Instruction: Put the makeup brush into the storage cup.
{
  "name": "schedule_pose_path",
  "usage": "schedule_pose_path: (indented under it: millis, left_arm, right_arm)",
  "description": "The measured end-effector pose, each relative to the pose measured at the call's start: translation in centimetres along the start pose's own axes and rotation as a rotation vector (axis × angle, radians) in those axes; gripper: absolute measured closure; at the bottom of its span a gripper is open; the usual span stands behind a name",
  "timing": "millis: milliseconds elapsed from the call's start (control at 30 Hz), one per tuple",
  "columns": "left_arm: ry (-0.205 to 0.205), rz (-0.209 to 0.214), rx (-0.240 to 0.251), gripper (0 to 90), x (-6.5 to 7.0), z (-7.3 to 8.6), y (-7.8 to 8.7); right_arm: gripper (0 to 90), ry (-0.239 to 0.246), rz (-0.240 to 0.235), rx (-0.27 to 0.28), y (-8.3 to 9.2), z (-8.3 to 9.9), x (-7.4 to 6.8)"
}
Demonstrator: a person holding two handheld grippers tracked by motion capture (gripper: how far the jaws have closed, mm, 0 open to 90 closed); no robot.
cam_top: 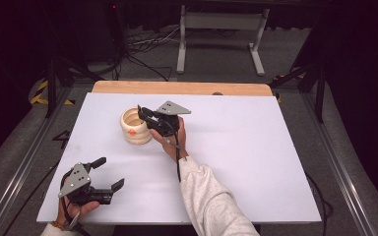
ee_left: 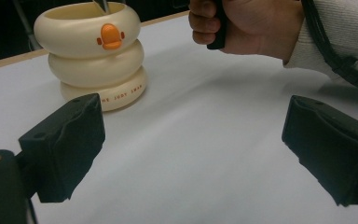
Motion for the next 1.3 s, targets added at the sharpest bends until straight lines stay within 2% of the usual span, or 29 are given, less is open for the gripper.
schedule_pose_path:
  millis: [167,233,300,467,733,800,900,1033,1167,1300]
  left_arm:
    - [0.002,-0.005,-0.003,6.8,0.0,0.0,0.0]
    - [0.005,-0.008,-0.001,6.2,-0.1,-0.1,0.1]
    - [0.006,-0.009,0.001,6.3,-0.1,-0.1,0.1]
    - [-0.003,-0.016,0.0,6.3,0.0,-0.2,0.1]
    - [-0.012,-0.023,0.006,6.3,-0.1,-0.3,0.2]
    - [-0.01,-0.023,0.008,6.4,-0.1,-0.3,0.2]
    - [-0.015,-0.027,0.004,6.3,-0.1,-0.3,0.2]
    - [-0.012,-0.028,0.002,6.3,-0.1,-0.2,0.1]
    - [-0.014,-0.032,0.003,6.2,0.0,-0.2,0.0]
    - [-0.016,-0.033,0.0,6.4,0.1,-0.2,0.0]
  right_arm:
    - [66.1,0.0,0.019,-0.005,0.7,-0.1,0.4]
    - [63.9,0.019,0.038,-0.014,1.6,-0.4,0.7]
    - [61.3,0.056,0.066,-0.026,2.4,-0.8,0.9]
    - [58.0,0.093,0.093,-0.028,3.7,-1.3,1.3]
    - [47.1,0.142,0.129,-0.025,6.2,-2.6,1.8]
    - [46.5,0.146,0.134,-0.022,6.4,-2.7,1.9]
    - [39.1,0.164,0.144,-0.026,6.9,-3.0,2.0]
    - [34.2,0.217,0.15,-0.048,7.4,-3.3,1.8]
    - [27.1,0.235,0.147,-0.066,7.6,-3.4,1.7]
    - [20.7,0.278,0.144,-0.09,7.7,-3.5,1.4]
Point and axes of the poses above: each handheld gripper's, and its own axes: y roughly backward along the jaws, z roughly out of its underside, x roughly to its right, the point moved 4 cm from there along -y, roughly forward along the jaws, and after that the axes turned 12 degrees about y, right-handed, at the moved point
